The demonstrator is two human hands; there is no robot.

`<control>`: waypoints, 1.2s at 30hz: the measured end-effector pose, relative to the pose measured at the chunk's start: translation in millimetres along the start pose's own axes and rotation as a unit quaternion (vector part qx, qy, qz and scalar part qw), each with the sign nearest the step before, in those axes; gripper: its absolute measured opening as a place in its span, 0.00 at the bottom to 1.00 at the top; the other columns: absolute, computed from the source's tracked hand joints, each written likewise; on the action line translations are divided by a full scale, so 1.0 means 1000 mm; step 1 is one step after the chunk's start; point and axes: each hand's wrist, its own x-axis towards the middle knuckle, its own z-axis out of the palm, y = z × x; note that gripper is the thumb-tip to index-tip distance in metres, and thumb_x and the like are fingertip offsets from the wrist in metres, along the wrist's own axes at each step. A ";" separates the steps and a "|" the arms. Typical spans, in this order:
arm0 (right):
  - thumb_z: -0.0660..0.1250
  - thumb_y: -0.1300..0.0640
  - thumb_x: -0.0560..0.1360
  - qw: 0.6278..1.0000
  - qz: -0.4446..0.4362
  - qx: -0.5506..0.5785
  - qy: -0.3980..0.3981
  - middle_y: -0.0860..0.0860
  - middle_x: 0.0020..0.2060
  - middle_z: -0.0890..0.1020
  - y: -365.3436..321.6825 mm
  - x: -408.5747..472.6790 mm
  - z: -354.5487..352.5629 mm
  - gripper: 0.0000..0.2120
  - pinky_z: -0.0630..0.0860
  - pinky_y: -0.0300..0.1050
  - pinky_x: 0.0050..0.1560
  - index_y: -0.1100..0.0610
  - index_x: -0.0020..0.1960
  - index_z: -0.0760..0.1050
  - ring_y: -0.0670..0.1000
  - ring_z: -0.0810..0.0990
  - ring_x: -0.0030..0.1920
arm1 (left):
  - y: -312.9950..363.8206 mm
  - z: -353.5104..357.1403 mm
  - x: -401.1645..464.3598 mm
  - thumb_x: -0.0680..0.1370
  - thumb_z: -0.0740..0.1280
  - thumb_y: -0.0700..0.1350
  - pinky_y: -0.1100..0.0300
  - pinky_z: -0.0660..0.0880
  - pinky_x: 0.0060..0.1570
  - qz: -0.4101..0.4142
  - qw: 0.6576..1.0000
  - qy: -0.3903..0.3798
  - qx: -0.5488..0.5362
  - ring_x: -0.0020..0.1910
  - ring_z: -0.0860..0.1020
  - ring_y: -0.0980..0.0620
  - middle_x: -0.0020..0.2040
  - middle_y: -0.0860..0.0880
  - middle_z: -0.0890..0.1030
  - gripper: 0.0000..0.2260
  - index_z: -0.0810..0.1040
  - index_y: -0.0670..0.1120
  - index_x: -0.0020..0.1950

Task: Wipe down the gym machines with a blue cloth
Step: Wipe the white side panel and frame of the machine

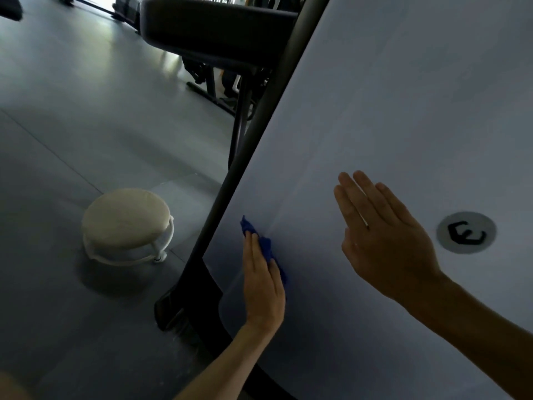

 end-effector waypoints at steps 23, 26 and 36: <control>0.56 0.58 0.82 0.999 -0.028 0.027 0.007 0.61 0.81 0.58 0.022 -0.018 -0.005 0.28 0.59 0.59 0.79 0.66 0.80 0.59 0.60 0.57 0.81 | 0.036 0.015 -0.007 0.79 0.67 0.30 0.40 0.53 0.82 0.085 0.993 -0.049 0.070 0.84 0.38 0.45 0.83 0.49 0.30 0.48 0.33 0.49 0.82; 0.59 0.62 0.79 0.998 -0.046 0.041 0.013 0.61 0.80 0.62 0.039 -0.010 -0.012 0.27 0.59 0.60 0.79 0.66 0.78 0.65 0.61 0.60 0.80 | 0.117 0.032 0.015 0.78 0.69 0.29 0.46 0.48 0.83 0.147 0.988 -0.057 0.002 0.84 0.37 0.47 0.83 0.46 0.34 0.45 0.39 0.45 0.82; 0.52 0.63 0.81 0.997 -0.017 0.070 -0.018 0.60 0.81 0.59 0.042 -0.050 -0.021 0.27 0.53 0.56 0.81 0.66 0.79 0.61 0.60 0.57 0.81 | 0.002 0.017 -0.044 0.83 0.63 0.47 0.42 0.59 0.79 0.288 0.932 -0.124 0.185 0.84 0.41 0.38 0.84 0.40 0.37 0.38 0.42 0.41 0.84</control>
